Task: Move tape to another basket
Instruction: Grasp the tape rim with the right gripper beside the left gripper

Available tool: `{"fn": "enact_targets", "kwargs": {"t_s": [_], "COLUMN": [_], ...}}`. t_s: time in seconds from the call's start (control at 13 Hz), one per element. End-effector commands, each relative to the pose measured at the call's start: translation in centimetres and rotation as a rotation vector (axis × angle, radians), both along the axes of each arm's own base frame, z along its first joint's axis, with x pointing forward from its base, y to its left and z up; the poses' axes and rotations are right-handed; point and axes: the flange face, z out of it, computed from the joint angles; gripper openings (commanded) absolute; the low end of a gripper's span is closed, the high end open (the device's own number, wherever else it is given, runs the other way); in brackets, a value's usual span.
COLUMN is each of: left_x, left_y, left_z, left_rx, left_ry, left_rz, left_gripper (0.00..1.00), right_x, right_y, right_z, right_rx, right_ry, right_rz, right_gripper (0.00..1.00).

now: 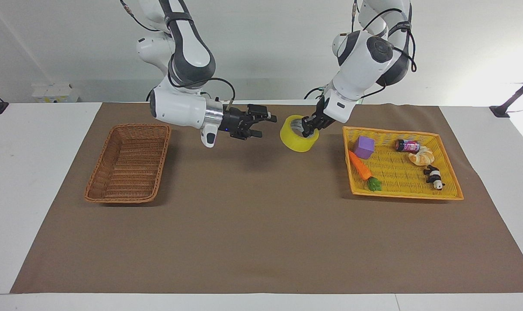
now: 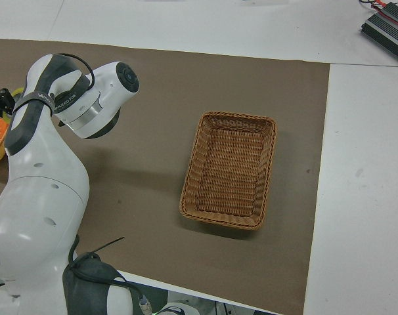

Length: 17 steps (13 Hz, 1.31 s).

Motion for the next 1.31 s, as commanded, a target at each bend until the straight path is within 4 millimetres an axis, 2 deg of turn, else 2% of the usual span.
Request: {"fn": "enact_targets", "kwargs": {"t_s": [0.0, 0.23, 0.38, 0.54, 1.08, 1.23], "left_x": [-1.0, -0.9, -0.9, -0.9, -1.0, -1.0], "left_y": [0.3, 0.3, 0.3, 0.3, 0.2, 0.2], "left_z": [0.5, 0.5, 0.5, 0.5, 0.5, 0.5], "left_rx": [-0.012, -0.015, -0.013, -0.013, -0.012, -0.011], "left_ry": [0.007, 0.001, 0.005, 0.006, 0.009, 0.011], "left_rz": [0.020, 0.022, 0.020, 0.036, 0.034, 0.035], "left_gripper": [0.00, 0.00, 0.00, 0.00, 0.00, 0.00], "right_x": [-0.1, -0.8, -1.0, -0.6, 1.6, 1.5], "right_y": [1.1, 3.9, 4.7, 5.0, 5.3, 5.4], "right_z": [0.9, 0.9, 0.5, -0.6, -0.8, -0.8], "right_rx": [0.042, 0.010, -0.006, -0.013, -0.003, 0.000], "right_ry": [0.025, -0.006, -0.045, -0.062, -0.090, -0.089], "right_rz": [-0.031, -0.043, -0.038, -0.020, -0.048, -0.049], "right_gripper": [0.99, 0.99, 0.99, 0.99, 0.99, 0.99]}}
